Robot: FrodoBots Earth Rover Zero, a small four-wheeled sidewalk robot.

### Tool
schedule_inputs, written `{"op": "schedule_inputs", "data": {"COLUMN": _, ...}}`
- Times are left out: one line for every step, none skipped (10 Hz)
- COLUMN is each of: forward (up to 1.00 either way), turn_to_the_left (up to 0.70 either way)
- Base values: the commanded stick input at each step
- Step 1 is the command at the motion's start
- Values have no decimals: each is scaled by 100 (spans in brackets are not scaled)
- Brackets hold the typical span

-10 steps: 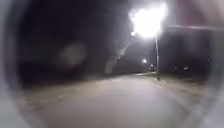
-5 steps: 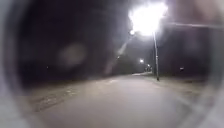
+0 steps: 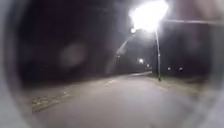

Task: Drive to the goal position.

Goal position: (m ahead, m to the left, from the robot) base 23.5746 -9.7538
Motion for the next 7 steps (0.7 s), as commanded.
{"op": "schedule_inputs", "data": {"forward": 70, "turn_to_the_left": 0}}
{"op": "schedule_inputs", "data": {"forward": 70, "turn_to_the_left": 0}}
{"op": "schedule_inputs", "data": {"forward": 70, "turn_to_the_left": 0}}
{"op": "schedule_inputs", "data": {"forward": 70, "turn_to_the_left": 0}}
{"op": "schedule_inputs", "data": {"forward": 70, "turn_to_the_left": 0}}
{"op": "schedule_inputs", "data": {"forward": 70, "turn_to_the_left": -2}}
{"op": "schedule_inputs", "data": {"forward": 70, "turn_to_the_left": -24}}
